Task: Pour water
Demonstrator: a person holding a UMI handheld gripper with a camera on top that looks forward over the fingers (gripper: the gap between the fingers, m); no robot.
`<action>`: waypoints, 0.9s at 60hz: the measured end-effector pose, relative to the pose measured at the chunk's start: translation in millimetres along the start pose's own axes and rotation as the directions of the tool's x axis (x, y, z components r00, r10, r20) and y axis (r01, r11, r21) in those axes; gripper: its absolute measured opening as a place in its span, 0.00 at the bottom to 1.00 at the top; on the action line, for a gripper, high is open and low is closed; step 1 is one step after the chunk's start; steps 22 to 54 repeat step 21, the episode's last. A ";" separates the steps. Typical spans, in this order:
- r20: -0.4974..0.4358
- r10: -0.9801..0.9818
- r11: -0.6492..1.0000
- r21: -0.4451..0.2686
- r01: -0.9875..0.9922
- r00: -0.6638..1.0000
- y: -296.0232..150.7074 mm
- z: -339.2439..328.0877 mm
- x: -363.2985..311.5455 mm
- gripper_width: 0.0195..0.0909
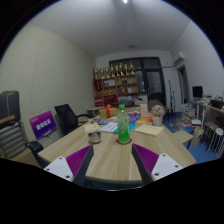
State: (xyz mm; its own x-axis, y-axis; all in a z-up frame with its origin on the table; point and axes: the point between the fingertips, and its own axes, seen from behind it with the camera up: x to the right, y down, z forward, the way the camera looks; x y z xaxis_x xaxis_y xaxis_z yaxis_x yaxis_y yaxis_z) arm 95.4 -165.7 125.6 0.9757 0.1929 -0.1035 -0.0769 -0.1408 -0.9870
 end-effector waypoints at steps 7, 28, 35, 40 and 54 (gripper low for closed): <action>0.035 0.042 0.999 0.007 -0.043 0.999 6.9 -47.7 -13.9 0.90; 0.046 0.120 0.992 0.043 -0.122 0.992 19.7 -100.4 -11.2 0.90; 0.046 0.120 0.992 0.043 -0.122 0.992 19.7 -100.4 -11.2 0.90; 0.046 0.120 0.992 0.043 -0.122 0.992 19.7 -100.4 -11.2 0.90; 0.046 0.120 0.992 0.043 -0.122 0.992 19.7 -100.4 -11.2 0.90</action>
